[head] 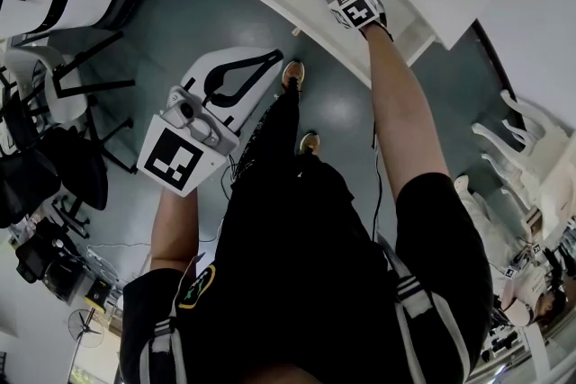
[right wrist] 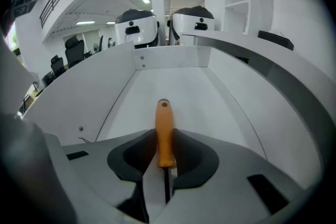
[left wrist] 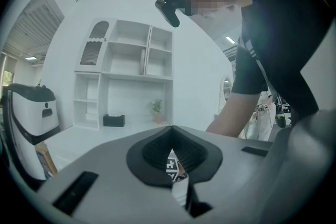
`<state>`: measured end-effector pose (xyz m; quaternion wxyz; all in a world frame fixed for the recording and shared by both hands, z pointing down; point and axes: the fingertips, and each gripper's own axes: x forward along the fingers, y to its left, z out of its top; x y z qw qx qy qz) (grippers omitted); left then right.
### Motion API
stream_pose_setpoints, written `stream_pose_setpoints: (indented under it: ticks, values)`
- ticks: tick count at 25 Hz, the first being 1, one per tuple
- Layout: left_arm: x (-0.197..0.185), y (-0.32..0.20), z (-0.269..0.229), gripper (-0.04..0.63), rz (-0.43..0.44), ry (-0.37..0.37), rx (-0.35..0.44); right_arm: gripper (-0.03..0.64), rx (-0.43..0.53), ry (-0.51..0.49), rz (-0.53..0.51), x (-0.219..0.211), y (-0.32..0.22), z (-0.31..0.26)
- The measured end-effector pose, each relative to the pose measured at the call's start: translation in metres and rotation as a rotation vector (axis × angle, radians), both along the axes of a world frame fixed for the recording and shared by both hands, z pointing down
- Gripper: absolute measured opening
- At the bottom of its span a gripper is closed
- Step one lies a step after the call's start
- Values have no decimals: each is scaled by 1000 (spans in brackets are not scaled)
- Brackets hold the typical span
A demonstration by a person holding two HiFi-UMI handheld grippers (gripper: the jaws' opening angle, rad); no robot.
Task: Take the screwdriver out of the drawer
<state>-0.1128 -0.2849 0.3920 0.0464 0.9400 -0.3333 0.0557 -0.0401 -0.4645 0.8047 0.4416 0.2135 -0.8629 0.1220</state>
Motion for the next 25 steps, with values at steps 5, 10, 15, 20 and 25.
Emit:
stream_pose_setpoints:
  ticks: [5, 10, 15, 20, 25]
  values:
    - [-1, 5, -4, 17, 5, 2, 11, 120, -11, -66, 105, 8, -7, -18]
    - [5, 9, -8, 17, 23, 18, 19, 120, 18, -65, 115, 20, -7, -38]
    - [11, 12, -13, 17, 39, 20, 26, 120, 48, -75, 122, 28, -4, -58]
    - [15, 10, -17, 17, 35, 18, 40, 120, 107, -120, 129, 31, 0, -93]
    - [15, 13, -23, 17, 18, 21, 53, 120, 189, -189, 105, 25, 11, -141]
